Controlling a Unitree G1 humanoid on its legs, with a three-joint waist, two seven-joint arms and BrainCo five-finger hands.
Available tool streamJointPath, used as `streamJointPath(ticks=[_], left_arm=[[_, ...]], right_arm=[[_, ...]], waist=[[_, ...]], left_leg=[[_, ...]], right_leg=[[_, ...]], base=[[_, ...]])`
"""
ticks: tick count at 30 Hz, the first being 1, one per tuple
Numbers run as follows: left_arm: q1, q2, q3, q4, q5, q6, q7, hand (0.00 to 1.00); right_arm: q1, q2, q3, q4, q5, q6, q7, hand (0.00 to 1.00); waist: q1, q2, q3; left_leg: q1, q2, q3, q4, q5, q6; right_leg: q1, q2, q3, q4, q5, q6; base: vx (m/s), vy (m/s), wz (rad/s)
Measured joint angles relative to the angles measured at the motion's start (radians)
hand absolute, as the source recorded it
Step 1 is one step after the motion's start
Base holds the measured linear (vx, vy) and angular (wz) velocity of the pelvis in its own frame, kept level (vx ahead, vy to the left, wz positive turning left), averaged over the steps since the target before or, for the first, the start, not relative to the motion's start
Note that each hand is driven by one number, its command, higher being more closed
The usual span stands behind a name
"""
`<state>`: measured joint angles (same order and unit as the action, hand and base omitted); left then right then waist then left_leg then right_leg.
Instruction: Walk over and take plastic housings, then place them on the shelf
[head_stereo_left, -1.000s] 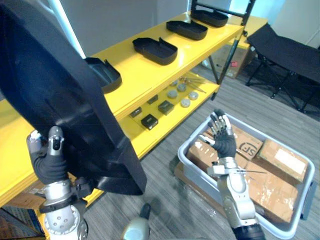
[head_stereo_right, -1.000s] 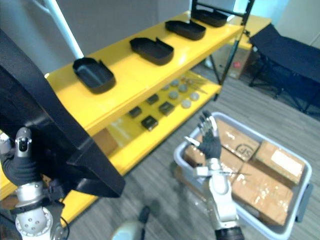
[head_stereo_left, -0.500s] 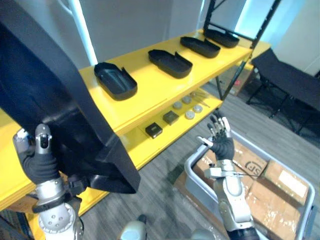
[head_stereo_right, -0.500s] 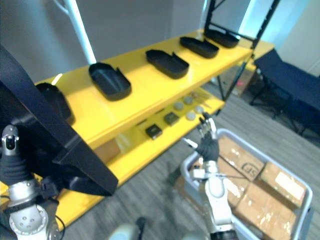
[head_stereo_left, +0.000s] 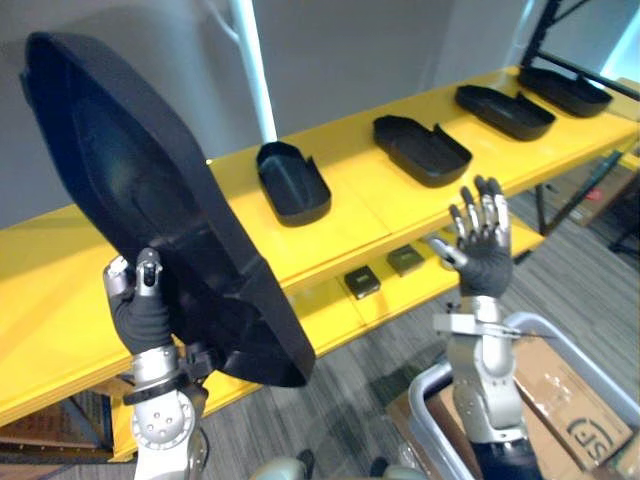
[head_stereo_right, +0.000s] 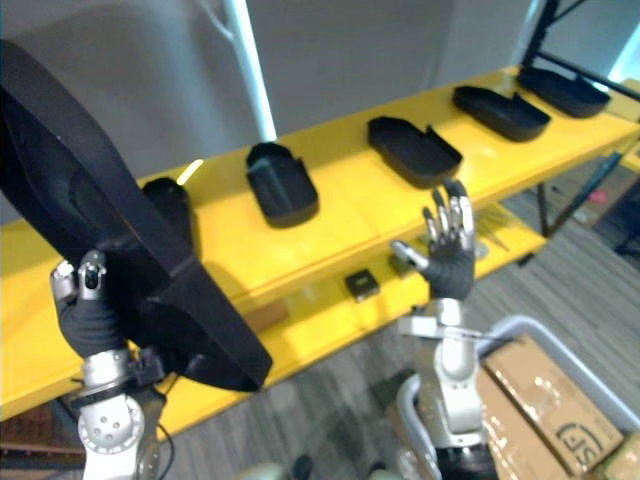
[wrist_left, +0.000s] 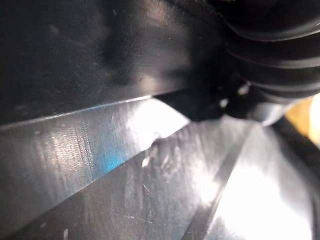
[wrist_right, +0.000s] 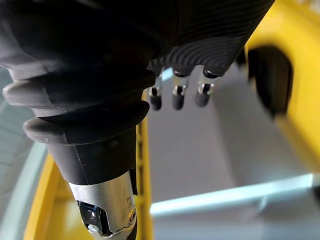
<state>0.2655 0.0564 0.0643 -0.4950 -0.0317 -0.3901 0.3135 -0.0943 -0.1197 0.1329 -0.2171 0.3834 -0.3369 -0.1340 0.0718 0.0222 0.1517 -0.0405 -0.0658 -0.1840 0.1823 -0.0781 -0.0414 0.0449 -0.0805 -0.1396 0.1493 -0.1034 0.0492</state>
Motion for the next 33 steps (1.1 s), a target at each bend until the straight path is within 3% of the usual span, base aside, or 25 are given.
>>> streamJointPath(ticks=[1, 2, 4, 5, 8, 9, 10, 11, 12, 13, 14, 15, 18, 20, 24, 25, 26, 27, 28, 30, 33], left_arm=[[0.001, -0.007, 0.0, 0.0, 0.0, 0.0, -0.003, 1.0], [-0.004, -0.009, 0.0, 0.0, -0.001, -0.004, -0.008, 1.0], [-0.006, -0.009, 0.0, 0.017, -0.003, -0.01, -0.028, 1.0], [0.0, -0.008, 0.002, 0.023, -0.013, -0.01, -0.042, 1.0], [0.019, -0.001, 0.0, 0.028, -0.05, -0.009, -0.055, 1.0], [0.032, 0.01, 0.0, 0.028, -0.082, -0.01, -0.065, 1.0], [0.034, 0.021, 0.002, 0.026, -0.087, -0.015, -0.072, 1.0], [0.036, 0.031, 0.006, 0.028, -0.088, -0.024, -0.077, 1.0], [0.057, 0.012, 0.002, 0.053, -0.089, -0.027, -0.099, 1.0], [0.059, 0.003, 0.0, 0.06, -0.089, -0.027, -0.104, 1.0], [0.061, -0.005, -0.002, 0.071, -0.089, -0.027, -0.11, 1.0], [0.061, -0.003, -0.001, 0.075, -0.089, -0.027, -0.112, 1.0], [0.05, 0.004, -0.007, 0.075, -0.083, -0.027, -0.126, 1.0], [0.047, 0.023, -0.01, 0.076, -0.077, -0.017, -0.146, 1.0], [0.036, 0.062, -0.01, 0.077, -0.082, -0.004, -0.195, 1.0], [0.026, 0.07, -0.014, 0.085, -0.088, 0.001, -0.214, 1.0], [0.014, 0.076, -0.033, 0.094, -0.093, 0.002, -0.221, 1.0], [-0.003, 0.078, -0.055, 0.097, -0.11, 0.006, -0.221, 1.0], [-0.005, 0.074, -0.068, 0.097, -0.11, 0.006, -0.219, 1.0], [-0.006, 0.055, -0.089, 0.094, -0.108, 0.006, -0.211, 1.0], [-0.013, 0.035, -0.088, 0.094, -0.119, 0.006, -0.206, 1.0]], right_arm=[[0.003, 0.005, 0.005, 0.0, -0.017, 0.0, -0.009, 0.0], [0.005, 0.008, 0.004, 0.0, -0.027, 0.002, -0.022, 0.0], [0.029, 0.013, -0.021, 0.002, -0.042, 0.012, -0.037, 0.0], [0.044, 0.01, -0.029, 0.002, -0.046, 0.02, -0.04, 0.0], [0.049, 0.018, -0.056, 0.002, -0.046, 0.021, -0.029, 0.0], [0.051, 0.021, -0.09, 0.01, -0.046, 0.018, -0.019, 0.0], [0.047, 0.03, -0.101, 0.012, -0.048, 0.016, -0.017, 0.0], [0.041, 0.04, -0.11, 0.015, -0.049, 0.016, -0.017, 0.0], [0.048, 0.03, -0.114, 0.031, -0.053, 0.016, -0.017, 0.0], [0.05, 0.023, -0.114, 0.035, -0.053, 0.016, -0.017, 0.0], [0.049, 0.02, -0.113, 0.044, -0.053, 0.018, -0.017, 0.0], [0.049, 0.022, -0.114, 0.048, -0.053, 0.018, -0.018, 0.0], [0.05, 0.041, -0.11, 0.08, -0.063, 0.011, -0.035, 0.0], [0.069, 0.075, -0.111, 0.087, -0.053, 0.008, -0.066, 0.0], [0.132, 0.123, -0.101, 0.086, -0.065, 0.007, -0.087, 0.0], [0.15, 0.134, -0.101, 0.084, -0.077, 0.009, -0.087, 0.0], [0.169, 0.139, -0.101, 0.072, -0.094, 0.012, -0.089, 0.0], [0.188, 0.133, -0.104, 0.046, -0.13, 0.015, -0.087, 0.0], [0.192, 0.13, -0.106, 0.038, -0.14, 0.015, -0.087, 0.0], [0.194, 0.12, -0.117, 0.037, -0.141, 0.013, -0.084, 0.0], [0.199, 0.094, -0.144, 0.037, -0.143, 0.009, -0.084, 0.0]], waist=[[-0.004, 0.0, 0.0], [-0.011, 0.008, 0.001], [-0.019, 0.015, 0.004], [-0.013, 0.019, 0.006], [-0.03, 0.011, 0.007], [-0.037, -0.024, -0.006], [-0.04, -0.056, -0.002], [-0.034, -0.07, 0.005], [-0.037, -0.037, 0.013], [-0.038, -0.016, 0.008], [-0.036, 0.01, 0.003], [-0.041, 0.013, 0.002], [-0.069, 0.012, 0.002], [-0.073, -0.01, -0.002], [-0.087, -0.016, -0.005], [-0.091, -0.01, -0.002], [-0.095, -0.002, 0.002], [-0.111, -0.017, -0.006], [-0.113, -0.017, -0.006], [-0.112, -0.007, -0.004], [-0.112, 0.015, 0.001]], left_leg=[[-0.012, 0.003, 0.056, 0.0, 0.002, -0.004], [-0.033, 0.04, 0.191, 0.005, -0.042, -0.004], [-0.061, 0.133, 0.4, 0.045, -0.028, 0.016], [-0.057, 0.125, 0.414, 0.05, 0.004, 0.038], [-0.059, 0.074, 0.346, 0.027, 0.027, 0.03], [-0.06, 0.017, 0.285, -0.06, 0.094, -0.072], [-0.071, 0.004, 0.296, -0.026, 0.075, -0.041], [-0.084, 0.012, 0.321, 0.068, 0.034, 0.033], [-0.029, 0.132, 0.325, 0.119, -0.005, -0.001], [0.002, 0.149, 0.299, 0.071, 0.002, -0.04], [0.024, 0.136, 0.277, 0.032, -0.005, -0.058], [0.022, 0.127, 0.281, 0.025, -0.006, -0.059], [0.059, 0.088, 0.29, -0.058, -0.029, -0.04], [0.077, 0.058, 0.335, -0.086, -0.038, -0.027], [0.077, 0.063, 0.362, -0.078, -0.052, 0.002], [0.075, 0.075, 0.359, -0.068, -0.059, 0.014], [0.075, 0.092, 0.347, -0.066, -0.057, 0.015], [0.068, 0.099, 0.329, -0.067, -0.049, 0.008], [0.066, 0.098, 0.327, -0.066, -0.048, 0.005], [0.059, 0.106, 0.329, -0.072, -0.038, -0.008], [0.057, 0.115, 0.329, -0.089, -0.019, -0.013]], right_leg=[[0.027, -0.008, -0.047, -0.021, 0.0, 0.0], [0.048, -0.008, -0.103, -0.037, -0.001, -0.003], [0.066, -0.009, -0.166, -0.026, -0.006, -0.008], [0.053, -0.019, -0.164, 0.02, -0.02, -0.017], [0.025, -0.047, -0.149, 0.104, -0.077, -0.057], [-0.003, -0.107, -0.12, 0.114, -0.09, -0.063], [-0.013, -0.144, -0.093, 0.106, -0.098, -0.024], [-0.009, -0.167, -0.082, 0.094, -0.103, 0.053], [-0.009, -0.161, -0.076, 0.101, -0.092, 0.055], [-0.017, -0.161, -0.065, 0.101, -0.09, 0.058], [-0.031, -0.168, -0.043, 0.094, -0.081, 0.073], [-0.037, -0.175, -0.033, 0.084, -0.073, 0.082], [-0.05, -0.202, 0.012, 0.039, -0.025, 0.118], [-0.042, -0.217, 0.041, -0.026, 0.035, 0.12], [-0.034, -0.2, 0.004, -0.05, 0.1, 0.058], [-0.039, -0.167, 0.015, -0.029, 0.074, 0.037], [-0.04, -0.123, 0.044, -0.014, 0.043, 0.04], [-0.025, -0.089, 0.062, -0.031, 0.015, 0.025], [-0.02, -0.086, 0.056, -0.039, 0.02, 0.024], [-0.012, -0.074, 0.055, -0.078, 0.048, 0.06], [-0.012, -0.067, 0.049, -0.093, 0.056, 0.067]], base=[[0.03, 0.007, 1.19], [0.01, 0.011, 1.26], [0.0, 0.08, 1.12], [0.01, 0.144, 0.9], [-0.06, 0.141, 0.85], [-0.07, 0.103, 0.98], [-0.07, 0.091, 0.82], [-0.02, 0.07, 0.24], [-0.05, 0.193, 0.04], [-0.08, 0.27, -0.22], [-0.11, 0.288, -0.35], [-0.1, 0.244, -0.41], [-0.07, 0.224, -0.34], [-0.05, 0.202, -0.45], [-0.02, 0.119, -0.27], [-0.01, 0.032, -0.01], [0.03, -0.057, 0.22], [0.03, -0.065, 0.33], [0.03, -0.074, 0.27], [0.02, -0.04, 0.01], [0.02, -0.068, 0.02]])
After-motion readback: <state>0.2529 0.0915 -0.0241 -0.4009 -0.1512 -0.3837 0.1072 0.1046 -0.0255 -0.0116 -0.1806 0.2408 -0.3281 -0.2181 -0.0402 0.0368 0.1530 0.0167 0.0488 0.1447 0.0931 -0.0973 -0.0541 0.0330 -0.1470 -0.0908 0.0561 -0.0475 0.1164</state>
